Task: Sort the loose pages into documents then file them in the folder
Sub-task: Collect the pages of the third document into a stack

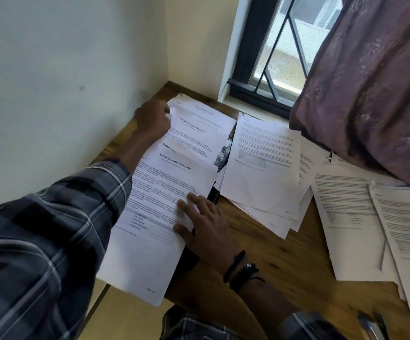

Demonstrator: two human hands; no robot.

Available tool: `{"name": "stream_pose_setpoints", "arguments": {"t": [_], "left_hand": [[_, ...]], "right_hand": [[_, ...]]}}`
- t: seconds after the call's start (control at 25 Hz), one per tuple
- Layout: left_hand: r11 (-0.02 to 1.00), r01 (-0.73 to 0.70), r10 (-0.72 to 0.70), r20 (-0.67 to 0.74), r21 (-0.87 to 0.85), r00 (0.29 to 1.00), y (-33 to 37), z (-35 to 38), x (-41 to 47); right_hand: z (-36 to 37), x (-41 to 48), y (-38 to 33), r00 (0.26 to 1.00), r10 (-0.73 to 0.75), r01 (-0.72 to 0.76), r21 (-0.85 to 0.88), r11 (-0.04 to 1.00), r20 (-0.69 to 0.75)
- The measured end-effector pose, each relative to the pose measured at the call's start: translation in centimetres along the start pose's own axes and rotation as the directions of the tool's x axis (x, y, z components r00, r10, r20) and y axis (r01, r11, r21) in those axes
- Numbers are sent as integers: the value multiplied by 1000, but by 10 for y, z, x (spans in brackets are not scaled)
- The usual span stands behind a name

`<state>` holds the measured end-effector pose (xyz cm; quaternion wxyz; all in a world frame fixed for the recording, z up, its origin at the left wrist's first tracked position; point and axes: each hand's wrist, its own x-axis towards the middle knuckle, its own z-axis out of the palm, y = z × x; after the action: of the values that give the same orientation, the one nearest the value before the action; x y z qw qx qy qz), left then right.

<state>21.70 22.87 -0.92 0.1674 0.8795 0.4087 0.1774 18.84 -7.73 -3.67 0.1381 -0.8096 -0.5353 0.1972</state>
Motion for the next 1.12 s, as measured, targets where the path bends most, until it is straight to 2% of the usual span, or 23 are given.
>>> {"name": "stream_pose_setpoints", "arguments": {"t": [0.2, 0.32, 0.52, 0.64, 0.76, 0.84, 1.0, 1.04, 1.12], "left_hand": [[987, -64, 32, -209, -148, 977, 13, -19, -13], [960, -164, 82, -335, -226, 939, 24, -40, -23], [911, -317, 102, -600, -264, 793, 58, -101, -38], [847, -445, 133, -694, -292, 708, 85, -150, -48], [733, -607, 235, -722, -308, 650, 120, -188, -75], [692, -632, 266, -691, -349, 672, 139, -201, -95], [623, -535, 176, -564, -571, 807, 156, -202, -128], [590, -491, 133, -523, -641, 842, 156, -198, -134], [510, -392, 30, -440, -766, 898, 150, -185, -142]], "right_hand": [[1, -4, 1, 1000, -5, 5, 35, 999, 1], [5, -6, 3, 1000, -16, 16, 20, 1000, 15], [1, -12, 12, 997, -71, 71, 26, 997, -18], [-17, -20, 16, 985, -15, 50, 203, 978, -171], [-55, -24, 22, 926, 187, 19, 537, 843, -326], [-83, -25, 32, 892, 257, 37, 628, 777, -371], [-129, -30, 54, 831, 340, 108, 727, 678, -440], [-137, -31, 59, 837, 347, 112, 752, 649, -424], [-144, -35, 70, 896, 301, 96, 803, 589, -328]]}}
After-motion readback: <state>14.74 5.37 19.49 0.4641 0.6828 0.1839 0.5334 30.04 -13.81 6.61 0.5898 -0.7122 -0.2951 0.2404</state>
